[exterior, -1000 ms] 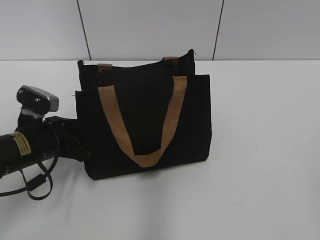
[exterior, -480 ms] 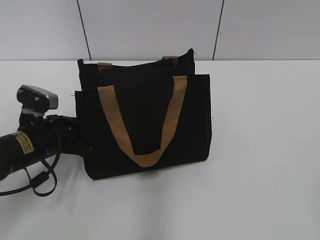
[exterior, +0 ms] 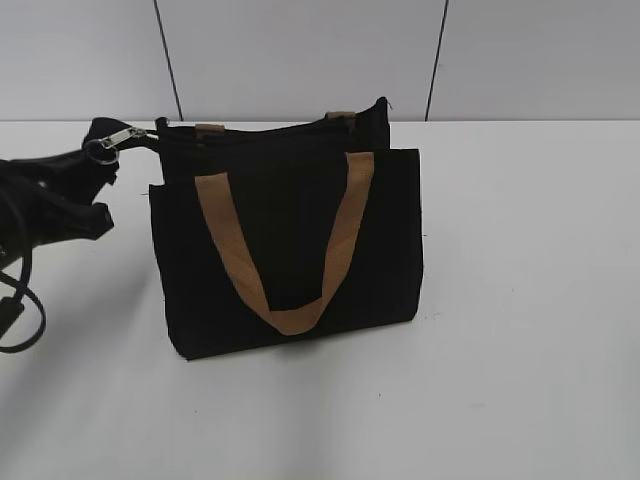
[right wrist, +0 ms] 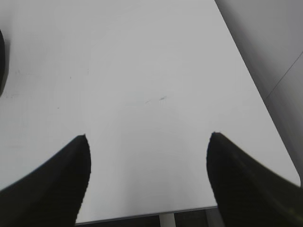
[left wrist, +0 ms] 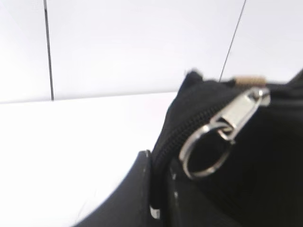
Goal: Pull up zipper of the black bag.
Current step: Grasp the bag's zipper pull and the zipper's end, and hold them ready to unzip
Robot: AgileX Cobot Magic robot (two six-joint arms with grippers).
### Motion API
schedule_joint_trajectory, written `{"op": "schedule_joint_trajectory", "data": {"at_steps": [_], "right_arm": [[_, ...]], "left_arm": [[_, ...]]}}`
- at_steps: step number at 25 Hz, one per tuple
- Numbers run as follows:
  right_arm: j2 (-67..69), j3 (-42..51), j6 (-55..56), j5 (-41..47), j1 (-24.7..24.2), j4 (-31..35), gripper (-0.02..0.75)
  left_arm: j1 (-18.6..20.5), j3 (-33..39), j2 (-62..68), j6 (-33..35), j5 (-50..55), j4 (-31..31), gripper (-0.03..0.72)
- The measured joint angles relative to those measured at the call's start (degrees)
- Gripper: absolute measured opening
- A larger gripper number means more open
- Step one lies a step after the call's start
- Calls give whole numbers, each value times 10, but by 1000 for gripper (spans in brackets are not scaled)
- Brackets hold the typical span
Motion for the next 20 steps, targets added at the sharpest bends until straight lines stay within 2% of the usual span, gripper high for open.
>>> {"op": "schedule_joint_trajectory", "data": {"at_steps": [7, 16, 20], "right_arm": [[0, 0, 0, 0, 0, 0, 590], [0, 0, 0, 0, 0, 1, 590], [0, 0, 0, 0, 0, 12, 590]], "left_arm": [[0, 0, -97, 0, 14, 2, 15], [0, -2, -134, -5, 61, 36, 15], [0, -25, -136, -21, 82, 61, 15]]}}
